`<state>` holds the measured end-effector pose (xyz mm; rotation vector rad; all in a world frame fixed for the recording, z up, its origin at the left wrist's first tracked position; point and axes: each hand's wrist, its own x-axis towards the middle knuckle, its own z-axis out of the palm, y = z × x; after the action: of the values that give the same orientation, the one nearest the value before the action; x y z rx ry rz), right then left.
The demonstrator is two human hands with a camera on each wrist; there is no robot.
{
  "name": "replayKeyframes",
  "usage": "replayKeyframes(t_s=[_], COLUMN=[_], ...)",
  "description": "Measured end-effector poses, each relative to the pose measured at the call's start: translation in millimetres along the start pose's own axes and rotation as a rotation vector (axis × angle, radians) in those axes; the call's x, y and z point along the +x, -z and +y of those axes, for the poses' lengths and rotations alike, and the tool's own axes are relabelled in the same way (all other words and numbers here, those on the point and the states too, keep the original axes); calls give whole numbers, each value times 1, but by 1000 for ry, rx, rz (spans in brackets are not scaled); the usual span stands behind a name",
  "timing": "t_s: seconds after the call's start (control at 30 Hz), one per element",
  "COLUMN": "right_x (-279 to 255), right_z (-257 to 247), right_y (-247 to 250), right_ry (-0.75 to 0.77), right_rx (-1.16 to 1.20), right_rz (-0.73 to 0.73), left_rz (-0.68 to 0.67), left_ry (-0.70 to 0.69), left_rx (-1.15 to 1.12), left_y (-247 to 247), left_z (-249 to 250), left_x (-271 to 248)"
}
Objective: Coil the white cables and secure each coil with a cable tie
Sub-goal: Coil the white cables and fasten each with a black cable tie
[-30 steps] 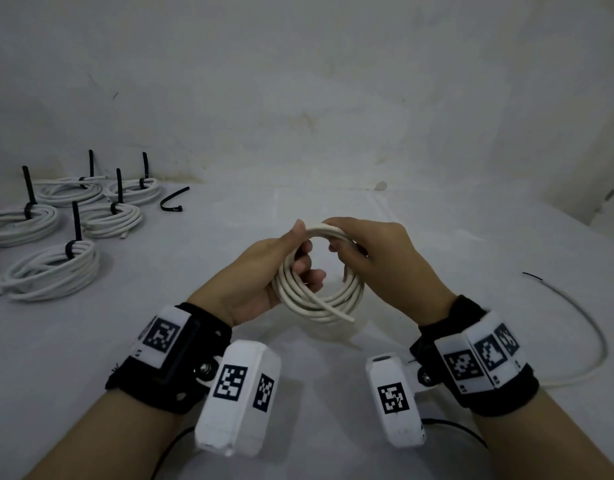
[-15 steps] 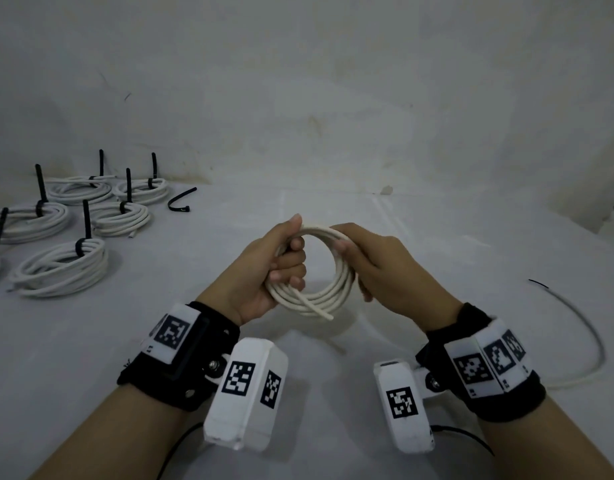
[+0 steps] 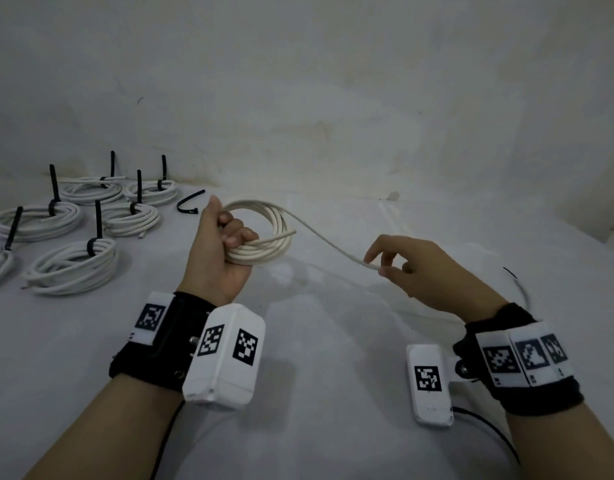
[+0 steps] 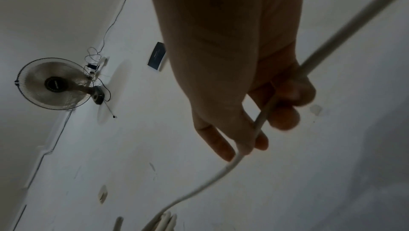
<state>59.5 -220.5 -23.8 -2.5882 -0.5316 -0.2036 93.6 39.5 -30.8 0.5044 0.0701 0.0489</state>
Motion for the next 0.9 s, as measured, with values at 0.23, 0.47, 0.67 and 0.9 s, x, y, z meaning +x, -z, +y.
replayKeyframes(t_s=[0.23, 0.47, 0.67, 0.9], right_x=[-5, -8, -3, 0], right_z=[-44, -65, -57, -51], right_y=[-10, -13, -15, -15], right_ry=[303, 365, 299, 195], right_rx=[-99, 209, 318, 454], right_rz=[-166, 126, 391, 462], left_rz=[-77, -385, -521, -516], left_ry=[-125, -141, -114, 37], left_rx=[326, 831, 984, 887], left_y=[-6, -11, -9, -14], left_z=[-16, -43, -50, -53], left_x=[-7, -33, -40, -46])
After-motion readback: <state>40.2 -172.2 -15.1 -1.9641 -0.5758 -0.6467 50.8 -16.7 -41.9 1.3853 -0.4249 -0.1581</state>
